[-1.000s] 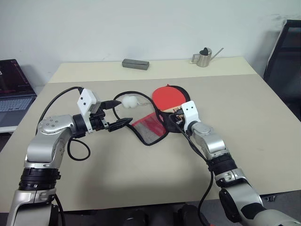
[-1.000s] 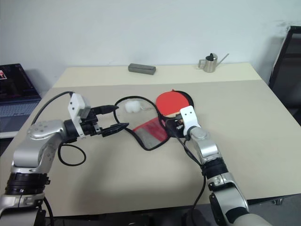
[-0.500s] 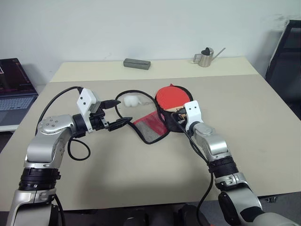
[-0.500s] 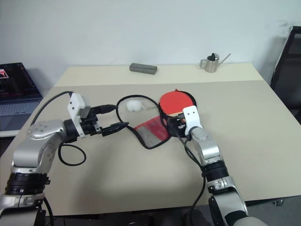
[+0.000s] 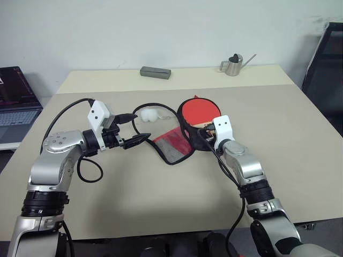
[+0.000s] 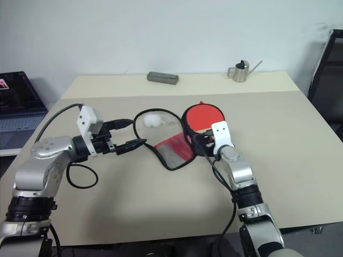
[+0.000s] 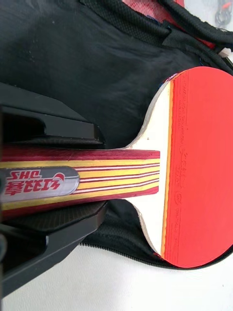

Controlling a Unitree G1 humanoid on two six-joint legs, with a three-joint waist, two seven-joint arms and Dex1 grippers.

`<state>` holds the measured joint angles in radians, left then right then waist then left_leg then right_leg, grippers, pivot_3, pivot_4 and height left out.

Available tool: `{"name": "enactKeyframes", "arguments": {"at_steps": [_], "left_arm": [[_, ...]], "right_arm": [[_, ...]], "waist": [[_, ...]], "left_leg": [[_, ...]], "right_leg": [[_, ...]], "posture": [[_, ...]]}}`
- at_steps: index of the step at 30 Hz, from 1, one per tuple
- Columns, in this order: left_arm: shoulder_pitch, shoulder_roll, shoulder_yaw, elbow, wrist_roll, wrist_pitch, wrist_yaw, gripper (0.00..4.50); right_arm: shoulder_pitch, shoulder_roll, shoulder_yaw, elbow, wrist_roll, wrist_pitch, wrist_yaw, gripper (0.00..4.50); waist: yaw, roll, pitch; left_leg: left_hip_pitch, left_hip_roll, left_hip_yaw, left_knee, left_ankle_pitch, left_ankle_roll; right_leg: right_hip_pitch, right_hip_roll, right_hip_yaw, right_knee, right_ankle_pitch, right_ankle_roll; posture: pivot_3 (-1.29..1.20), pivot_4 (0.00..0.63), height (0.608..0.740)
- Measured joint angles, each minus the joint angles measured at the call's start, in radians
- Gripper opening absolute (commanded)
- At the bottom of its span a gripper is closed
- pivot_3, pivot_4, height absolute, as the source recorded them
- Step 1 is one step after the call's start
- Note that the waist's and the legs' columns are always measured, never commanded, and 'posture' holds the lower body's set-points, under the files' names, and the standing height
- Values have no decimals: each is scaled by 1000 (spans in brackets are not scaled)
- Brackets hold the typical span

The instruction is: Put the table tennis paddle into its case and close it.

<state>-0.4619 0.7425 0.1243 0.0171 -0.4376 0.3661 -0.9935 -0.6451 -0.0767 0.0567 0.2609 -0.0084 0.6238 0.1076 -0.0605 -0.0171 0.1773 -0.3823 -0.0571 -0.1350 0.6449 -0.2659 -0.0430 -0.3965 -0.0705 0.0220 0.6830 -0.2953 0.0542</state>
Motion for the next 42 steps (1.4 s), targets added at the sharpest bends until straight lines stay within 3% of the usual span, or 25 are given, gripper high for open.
{"name": "enactKeyframes", "arguments": {"at_steps": [8,15,20,24,34,42], "left_arm": [[0,0,0,0,0,0,1,4500],[7,-1,0,2,10,-7,22,4500],[30,-28,1,81,65,-56,94,4500],[18,-50,-1,194,146,-137,183,4500],[-111,-134,-34,544,306,-299,365,4500],[-234,-196,-56,828,351,-394,368,4500]], "right_arm": [[2,35,5,-17,0,20,-6,3939],[5,16,3,-88,3,57,8,3939],[41,-84,-6,-337,73,81,130,3939],[117,-147,-4,-470,153,141,236,3939],[205,-369,-59,-516,249,96,435,3939],[206,-538,-154,-494,367,36,645,3939]], "waist": [[-1,0,0],[0,0,0],[4,0,0],[4,0,0],[15,-1,0],[13,-1,0]], "left_leg": [[0,0,0,0,0,0],[0,0,0,0,0,0],[0,0,-1,0,-1,2],[0,0,-1,0,-2,3],[0,-1,-1,1,-2,3],[0,-1,-1,1,-2,3]], "right_leg": [[0,0,0,0,0,0],[0,0,0,0,0,0],[0,0,-1,-1,0,0],[0,0,-1,0,0,0],[1,-1,-2,-1,0,0],[2,-1,-4,-1,0,0]], "posture": [[0,150,740],[0,150,740],[0,150,740],[0,150,740],[0,150,740],[0,150,740]]}}
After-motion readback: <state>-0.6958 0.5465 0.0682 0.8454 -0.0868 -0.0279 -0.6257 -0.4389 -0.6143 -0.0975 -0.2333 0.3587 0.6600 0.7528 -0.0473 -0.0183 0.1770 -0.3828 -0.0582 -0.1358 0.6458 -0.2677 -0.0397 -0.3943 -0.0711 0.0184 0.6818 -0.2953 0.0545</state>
